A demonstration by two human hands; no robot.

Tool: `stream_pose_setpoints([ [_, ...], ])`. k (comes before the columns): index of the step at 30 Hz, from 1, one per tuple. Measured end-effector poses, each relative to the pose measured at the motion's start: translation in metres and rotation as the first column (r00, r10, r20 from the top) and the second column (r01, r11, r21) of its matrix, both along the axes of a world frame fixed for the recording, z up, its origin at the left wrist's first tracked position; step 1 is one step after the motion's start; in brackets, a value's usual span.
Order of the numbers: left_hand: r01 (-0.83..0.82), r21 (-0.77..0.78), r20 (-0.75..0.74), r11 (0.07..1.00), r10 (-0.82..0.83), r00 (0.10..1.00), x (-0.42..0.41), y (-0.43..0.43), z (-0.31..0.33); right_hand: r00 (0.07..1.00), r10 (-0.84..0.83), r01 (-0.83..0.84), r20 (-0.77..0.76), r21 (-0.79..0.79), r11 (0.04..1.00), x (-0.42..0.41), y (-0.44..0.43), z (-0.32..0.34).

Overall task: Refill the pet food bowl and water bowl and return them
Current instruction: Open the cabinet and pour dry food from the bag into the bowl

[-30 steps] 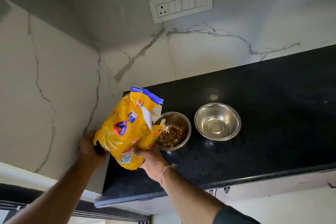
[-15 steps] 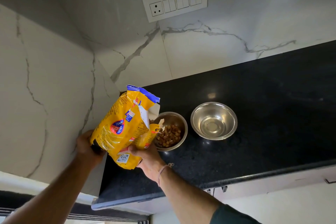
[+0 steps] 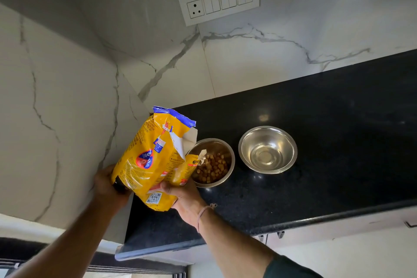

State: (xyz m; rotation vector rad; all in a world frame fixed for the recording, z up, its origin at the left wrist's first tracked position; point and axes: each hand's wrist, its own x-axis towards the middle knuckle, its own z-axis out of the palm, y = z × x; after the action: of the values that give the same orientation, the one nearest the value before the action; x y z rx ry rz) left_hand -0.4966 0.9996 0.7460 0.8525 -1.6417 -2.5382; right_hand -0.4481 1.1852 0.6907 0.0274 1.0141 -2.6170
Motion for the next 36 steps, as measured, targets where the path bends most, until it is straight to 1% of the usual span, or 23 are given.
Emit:
stream_pose_setpoints([
  [1,0.038,0.007,-0.015,0.999,-0.038,0.999,0.003,0.002,0.002,1.0,0.005,-0.005,0.025,0.01,1.0,0.0,-0.001,0.0],
  [3,0.06,0.007,-0.003,0.998,-0.06,0.998,0.002,-0.003,0.001,0.999,-0.008,0.006,0.04,0.043,0.999,0.001,-0.001,0.001],
  [4,0.065,0.023,-0.016,0.998,-0.064,0.998,0.002,-0.004,0.002,0.998,-0.015,0.013,0.054,0.038,0.999,0.0,-0.002,0.0],
  [6,0.058,0.0,-0.04,0.998,-0.058,0.998,0.003,-0.002,0.005,0.998,-0.017,0.015,0.067,0.024,1.0,-0.001,-0.005,0.0],
  [11,0.066,-0.018,-0.008,0.998,-0.066,0.998,-0.003,-0.004,0.004,0.997,-0.013,0.013,0.072,-0.002,1.0,0.0,-0.005,0.005],
  [14,0.139,-0.025,0.005,0.99,-0.139,0.99,-0.004,-0.002,0.01,0.998,-0.002,0.003,0.063,-0.015,1.0,0.0,-0.006,0.002],
  [16,0.171,0.0,-0.01,0.985,-0.171,0.985,-0.006,-0.001,0.011,0.998,-0.006,0.008,0.07,-0.034,0.999,0.0,-0.007,0.001],
  [21,0.174,0.017,-0.029,0.985,-0.173,0.984,-0.008,-0.003,0.01,0.998,-0.004,0.007,0.056,-0.069,0.998,-0.001,-0.01,-0.003],
  [24,0.211,0.027,-0.035,0.977,-0.21,0.977,-0.01,-0.004,0.01,0.999,0.013,-0.009,0.044,-0.078,0.997,-0.002,-0.012,-0.005],
  [27,0.212,0.022,-0.038,0.977,-0.212,0.977,-0.012,-0.003,0.008,0.997,0.006,0.001,0.074,-0.096,0.995,-0.003,-0.013,-0.007],
  [30,0.192,0.028,-0.013,0.981,-0.192,0.981,-0.014,-0.003,0.01,0.995,0.011,-0.001,0.096,-0.105,0.994,-0.004,-0.015,-0.008],
  [33,0.197,0.023,0.02,0.98,-0.198,0.98,-0.017,-0.003,0.012,0.996,-0.001,0.01,0.086,-0.101,0.995,-0.006,-0.016,-0.011],
  [36,0.203,0.004,0.012,0.979,-0.203,0.979,-0.018,0.002,0.017,0.995,0.003,0.006,0.095,-0.1,0.995,-0.006,-0.017,-0.014],
])
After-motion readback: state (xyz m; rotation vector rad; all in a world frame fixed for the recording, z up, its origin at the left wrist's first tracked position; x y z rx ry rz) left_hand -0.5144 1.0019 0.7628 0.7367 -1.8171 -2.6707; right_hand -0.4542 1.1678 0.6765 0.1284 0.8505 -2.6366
